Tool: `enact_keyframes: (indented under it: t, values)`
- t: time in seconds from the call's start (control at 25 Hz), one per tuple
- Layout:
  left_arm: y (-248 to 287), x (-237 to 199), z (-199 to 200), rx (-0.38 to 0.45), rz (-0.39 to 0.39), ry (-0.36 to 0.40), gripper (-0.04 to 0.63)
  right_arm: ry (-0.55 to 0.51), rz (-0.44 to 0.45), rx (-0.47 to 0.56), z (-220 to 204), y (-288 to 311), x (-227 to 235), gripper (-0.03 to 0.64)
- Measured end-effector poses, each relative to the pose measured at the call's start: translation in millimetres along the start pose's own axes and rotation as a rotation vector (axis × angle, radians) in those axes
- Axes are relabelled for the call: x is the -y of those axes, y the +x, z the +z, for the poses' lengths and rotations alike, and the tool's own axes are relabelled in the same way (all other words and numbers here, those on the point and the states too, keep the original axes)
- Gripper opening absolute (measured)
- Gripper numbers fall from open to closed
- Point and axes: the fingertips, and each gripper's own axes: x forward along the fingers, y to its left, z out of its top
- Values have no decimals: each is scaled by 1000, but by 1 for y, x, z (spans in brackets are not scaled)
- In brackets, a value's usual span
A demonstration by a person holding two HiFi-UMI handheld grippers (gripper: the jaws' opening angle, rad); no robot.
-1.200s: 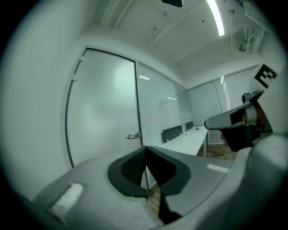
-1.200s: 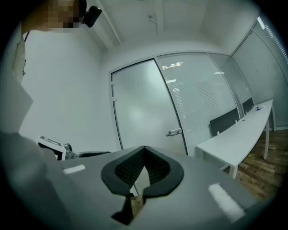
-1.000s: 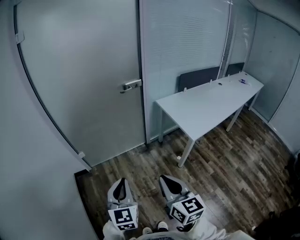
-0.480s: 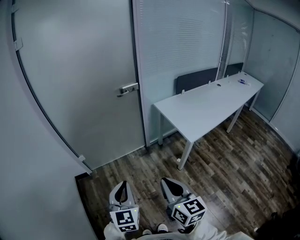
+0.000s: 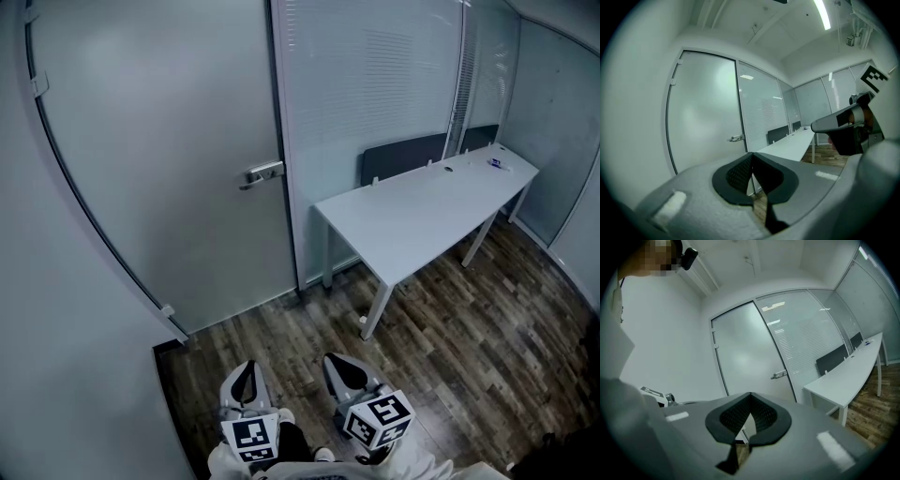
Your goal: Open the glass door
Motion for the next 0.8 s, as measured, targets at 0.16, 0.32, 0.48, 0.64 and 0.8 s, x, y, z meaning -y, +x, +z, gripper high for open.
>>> enact_keyframes:
  t: [0.16, 0.32, 0.48, 0.64, 0.8]
  values:
    - [21, -13, -5, -7, 7, -10, 5, -5, 6, -11, -2, 23, 4, 5]
    - [47, -24, -1, 4, 6, -13, 4, -16, -3, -10, 6, 47, 14, 6]
    - [76, -40, -2, 4, 0, -24, 5, -17, -9, -11, 11, 80, 21, 5]
    - [107, -66, -12, -20, 0, -37, 5, -11, -8, -38, 7, 122, 23, 5]
    - [144, -90, -18, -38, -11, -39, 5, 5, -23, -60, 2, 165, 30, 5]
